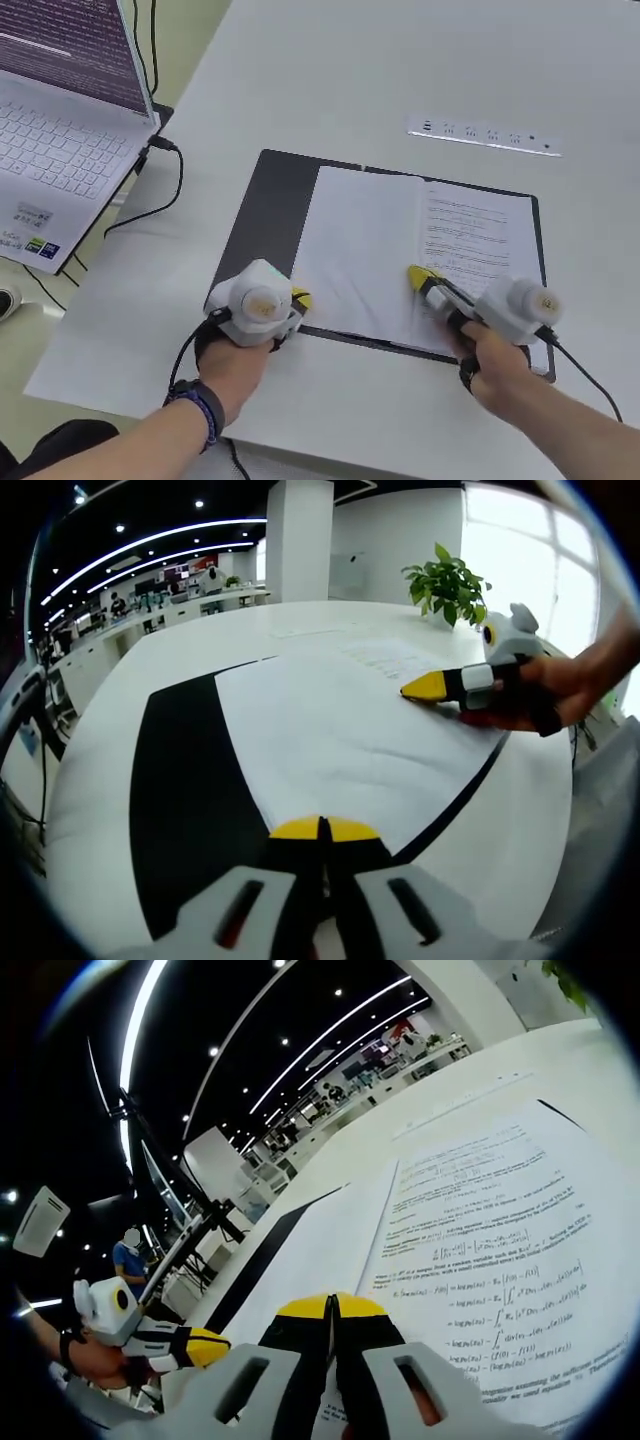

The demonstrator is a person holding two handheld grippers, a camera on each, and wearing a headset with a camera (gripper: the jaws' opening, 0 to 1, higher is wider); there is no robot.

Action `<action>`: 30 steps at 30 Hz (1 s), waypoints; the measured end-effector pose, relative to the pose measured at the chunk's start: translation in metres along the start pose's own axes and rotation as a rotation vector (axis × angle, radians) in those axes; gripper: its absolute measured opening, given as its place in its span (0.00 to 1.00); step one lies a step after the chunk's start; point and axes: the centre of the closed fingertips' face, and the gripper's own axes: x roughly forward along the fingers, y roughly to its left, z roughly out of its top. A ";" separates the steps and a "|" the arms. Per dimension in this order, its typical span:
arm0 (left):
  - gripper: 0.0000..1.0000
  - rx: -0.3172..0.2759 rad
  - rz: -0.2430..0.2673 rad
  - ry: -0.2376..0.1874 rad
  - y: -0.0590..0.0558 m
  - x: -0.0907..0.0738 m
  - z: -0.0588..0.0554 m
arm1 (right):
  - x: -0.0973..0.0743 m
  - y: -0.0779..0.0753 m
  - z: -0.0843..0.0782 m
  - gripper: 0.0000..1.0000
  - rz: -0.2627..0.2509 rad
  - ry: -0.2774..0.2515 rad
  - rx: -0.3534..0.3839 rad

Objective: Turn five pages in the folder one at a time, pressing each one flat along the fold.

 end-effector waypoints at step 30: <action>0.00 0.000 -0.002 -0.013 0.000 0.001 0.000 | -0.034 0.017 -0.039 0.00 0.025 0.023 0.002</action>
